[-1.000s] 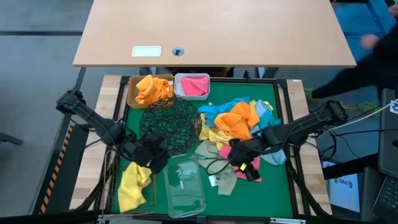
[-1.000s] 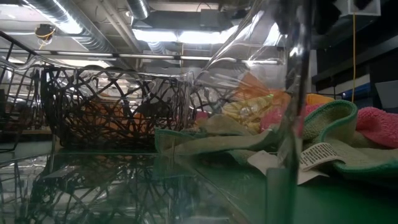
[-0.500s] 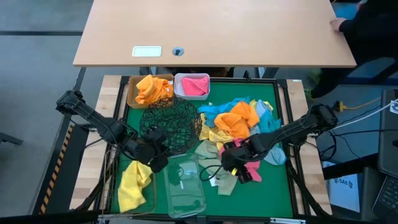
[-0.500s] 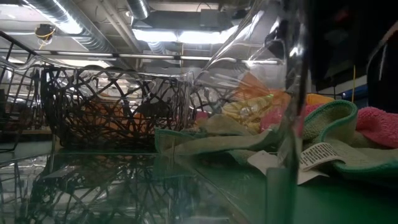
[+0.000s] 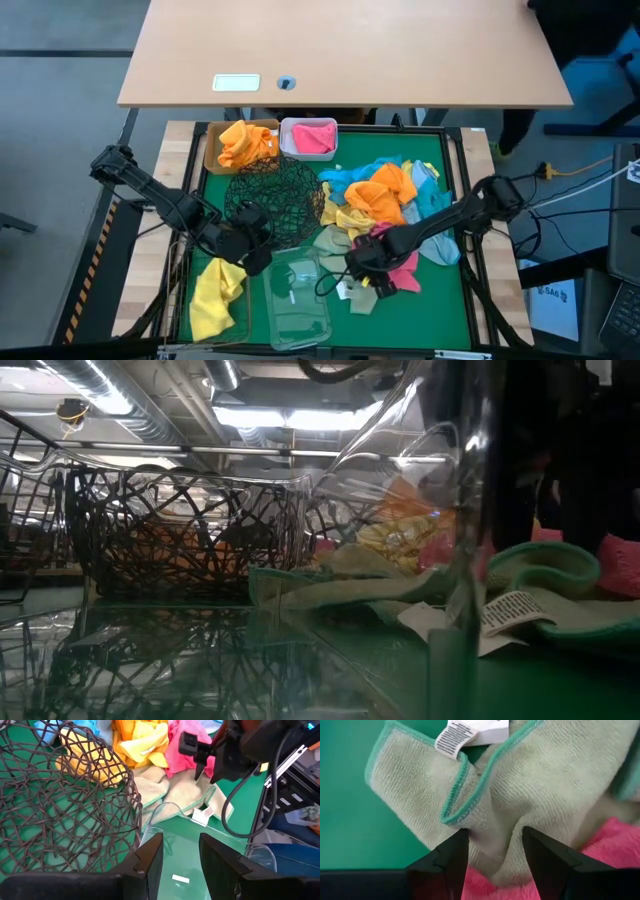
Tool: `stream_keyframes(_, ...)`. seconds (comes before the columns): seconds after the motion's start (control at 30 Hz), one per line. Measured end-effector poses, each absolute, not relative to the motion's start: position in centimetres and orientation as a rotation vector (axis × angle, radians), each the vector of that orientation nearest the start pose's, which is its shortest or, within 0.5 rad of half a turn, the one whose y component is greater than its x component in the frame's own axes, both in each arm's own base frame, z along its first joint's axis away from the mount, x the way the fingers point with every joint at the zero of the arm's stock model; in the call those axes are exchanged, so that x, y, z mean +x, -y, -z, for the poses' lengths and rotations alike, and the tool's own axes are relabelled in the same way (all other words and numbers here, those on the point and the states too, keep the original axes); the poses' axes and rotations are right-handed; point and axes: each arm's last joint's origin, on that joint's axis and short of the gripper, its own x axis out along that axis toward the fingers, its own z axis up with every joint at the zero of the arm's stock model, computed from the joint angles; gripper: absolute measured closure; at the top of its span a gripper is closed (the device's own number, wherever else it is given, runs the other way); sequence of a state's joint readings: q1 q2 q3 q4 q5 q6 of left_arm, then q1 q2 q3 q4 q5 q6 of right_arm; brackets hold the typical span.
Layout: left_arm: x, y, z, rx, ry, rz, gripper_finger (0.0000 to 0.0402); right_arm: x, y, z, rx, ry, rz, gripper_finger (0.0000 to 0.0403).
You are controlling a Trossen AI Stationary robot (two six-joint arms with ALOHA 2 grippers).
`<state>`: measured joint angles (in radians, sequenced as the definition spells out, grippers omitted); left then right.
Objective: Sort microfiber towel by color & place in baskets
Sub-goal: Put the light green microfiber towel into the transparent bin
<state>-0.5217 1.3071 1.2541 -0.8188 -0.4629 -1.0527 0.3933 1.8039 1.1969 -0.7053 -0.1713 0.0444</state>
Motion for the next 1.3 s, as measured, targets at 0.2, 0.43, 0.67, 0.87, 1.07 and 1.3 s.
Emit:
stream_keyframes(0.2, 23.1, 11.8, -33.4, -0.588, -0.697, -0.342, 0.0282, 32.0, -13.7, -16.7, -0.137, -1.302, -0.412, 0.0214)
stream_keyframes(0.43, 23.1, 11.7, -33.4, -0.564, -0.685, -0.351, 0.0282, 32.2, -13.4, -16.8, -0.189, -1.282, -0.34, 0.0248)
stream_keyframes(0.67, 23.1, 11.7, -33.4, -0.494, -0.69, -0.329, 0.0282, 32.2, -13.4, -16.7, -0.179, -1.286, -0.339, 0.0365)
stream_keyframes(0.87, 23.2, 11.5, -33.5, -0.36, -0.651, -0.355, 0.0282, 32.1, -13.5, -16.8, -0.168, -1.29, -0.355, 0.0383)
stream_keyframes(1.07, 23.2, 11.3, -33.6, -0.302, -0.603, -0.411, 0.0282, 32.0, -13.6, -18.9, -0.149, -1.263, -0.395, 0.0396)
stream_keyframes(1.3, 23.2, 11.3, -33.6, -0.3, -0.6, -0.415, 0.0282, 32.8, -13.9, -25.3, -0.163, -1.197, -0.419, 0.0398)
